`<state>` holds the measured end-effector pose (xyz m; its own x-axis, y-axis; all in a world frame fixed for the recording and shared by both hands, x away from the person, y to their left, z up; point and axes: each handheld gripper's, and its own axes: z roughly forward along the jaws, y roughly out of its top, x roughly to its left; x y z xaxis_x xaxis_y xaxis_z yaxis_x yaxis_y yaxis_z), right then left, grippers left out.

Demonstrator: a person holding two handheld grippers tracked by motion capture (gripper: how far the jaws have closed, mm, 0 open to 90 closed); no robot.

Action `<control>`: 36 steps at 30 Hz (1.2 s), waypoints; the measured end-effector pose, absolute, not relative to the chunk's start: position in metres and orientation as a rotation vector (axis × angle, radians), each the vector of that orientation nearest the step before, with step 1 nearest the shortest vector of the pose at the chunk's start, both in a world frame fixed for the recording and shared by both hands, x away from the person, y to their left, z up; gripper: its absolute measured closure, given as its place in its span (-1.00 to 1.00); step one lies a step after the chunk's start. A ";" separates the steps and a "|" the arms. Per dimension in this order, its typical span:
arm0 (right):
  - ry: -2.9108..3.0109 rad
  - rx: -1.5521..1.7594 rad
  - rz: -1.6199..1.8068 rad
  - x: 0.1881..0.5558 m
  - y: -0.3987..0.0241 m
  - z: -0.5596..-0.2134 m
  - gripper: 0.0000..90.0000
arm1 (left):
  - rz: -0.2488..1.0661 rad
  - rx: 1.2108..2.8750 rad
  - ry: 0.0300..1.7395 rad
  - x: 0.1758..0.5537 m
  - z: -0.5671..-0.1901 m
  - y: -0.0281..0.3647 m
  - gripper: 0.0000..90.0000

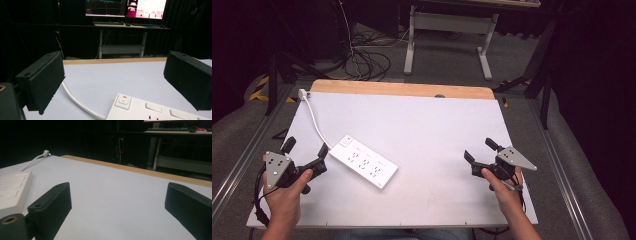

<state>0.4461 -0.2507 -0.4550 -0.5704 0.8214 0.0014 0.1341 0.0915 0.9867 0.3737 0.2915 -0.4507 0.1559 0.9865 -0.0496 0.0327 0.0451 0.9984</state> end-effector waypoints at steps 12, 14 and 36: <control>1.793 0.940 1.519 0.446 -0.251 -0.455 -0.84 | 1.048 1.262 1.141 0.375 -0.450 0.291 -0.87; 1.792 0.940 1.520 0.446 -0.251 -0.455 -0.83 | 1.048 1.259 1.144 0.375 -0.450 0.291 -0.85; 1.796 0.932 1.512 0.446 -0.251 -0.455 -0.82 | 1.020 1.292 1.139 0.373 -0.447 0.294 0.47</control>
<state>0.4456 -0.2511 -0.4554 -0.5693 0.8221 -0.0092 0.1310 0.1018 0.9861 0.3729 0.2938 -0.4473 0.1730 0.9836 -0.0506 0.0572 0.0412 0.9975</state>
